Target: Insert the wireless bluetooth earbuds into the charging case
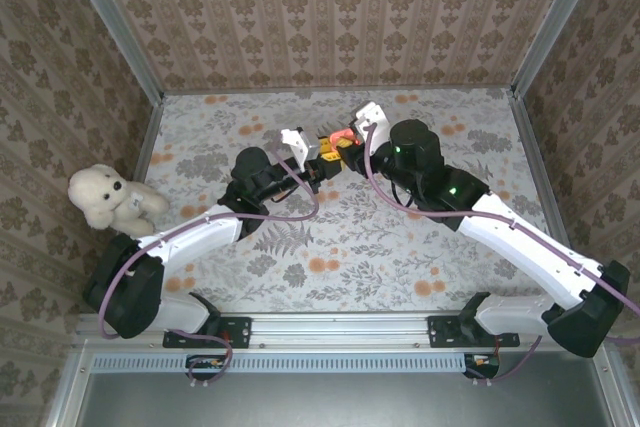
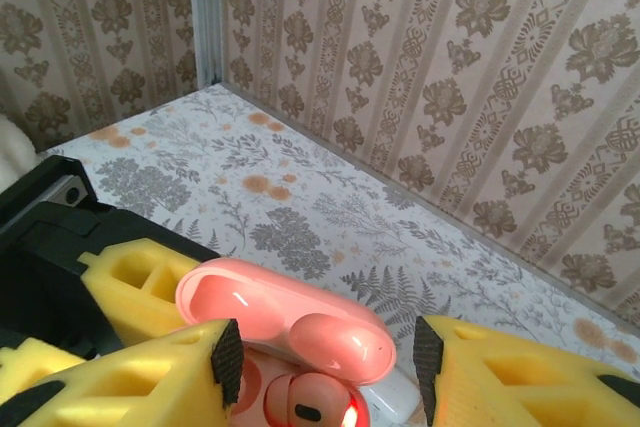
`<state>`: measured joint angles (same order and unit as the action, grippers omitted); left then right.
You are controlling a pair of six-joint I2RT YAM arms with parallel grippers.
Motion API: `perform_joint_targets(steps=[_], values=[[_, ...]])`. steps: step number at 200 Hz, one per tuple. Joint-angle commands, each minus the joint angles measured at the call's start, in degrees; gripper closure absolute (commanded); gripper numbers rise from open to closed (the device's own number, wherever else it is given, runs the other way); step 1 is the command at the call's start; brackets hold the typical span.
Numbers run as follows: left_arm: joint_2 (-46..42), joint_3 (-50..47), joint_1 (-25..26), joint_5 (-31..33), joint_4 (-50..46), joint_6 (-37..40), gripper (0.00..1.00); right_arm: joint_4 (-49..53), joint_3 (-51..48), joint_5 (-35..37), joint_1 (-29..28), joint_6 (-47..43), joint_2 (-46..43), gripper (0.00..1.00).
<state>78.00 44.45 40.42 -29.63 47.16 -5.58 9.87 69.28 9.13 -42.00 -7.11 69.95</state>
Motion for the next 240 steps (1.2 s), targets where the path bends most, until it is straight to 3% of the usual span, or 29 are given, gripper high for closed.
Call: perform_joint_targets(steps=[1,65,125,240], values=[[-0.22,1.90,0.40,-0.07,4.00,-0.02,1.00,2.13,-0.72,-5.75,-0.46,1.53,-1.34,0.46],[-0.30,1.77,0.44,0.07,4.00,0.05,1.00,2.50,-1.33,-5.35,0.97,2.43,-3.70,0.45],[-0.04,1.03,0.39,-0.08,4.13,0.37,1.00,3.28,3.57,-9.69,5.80,12.40,-3.61,0.44],[0.97,0.11,0.44,-2.73,3.90,1.60,1.00,35.02,38.62,-9.36,10.13,22.33,24.55,0.49]])
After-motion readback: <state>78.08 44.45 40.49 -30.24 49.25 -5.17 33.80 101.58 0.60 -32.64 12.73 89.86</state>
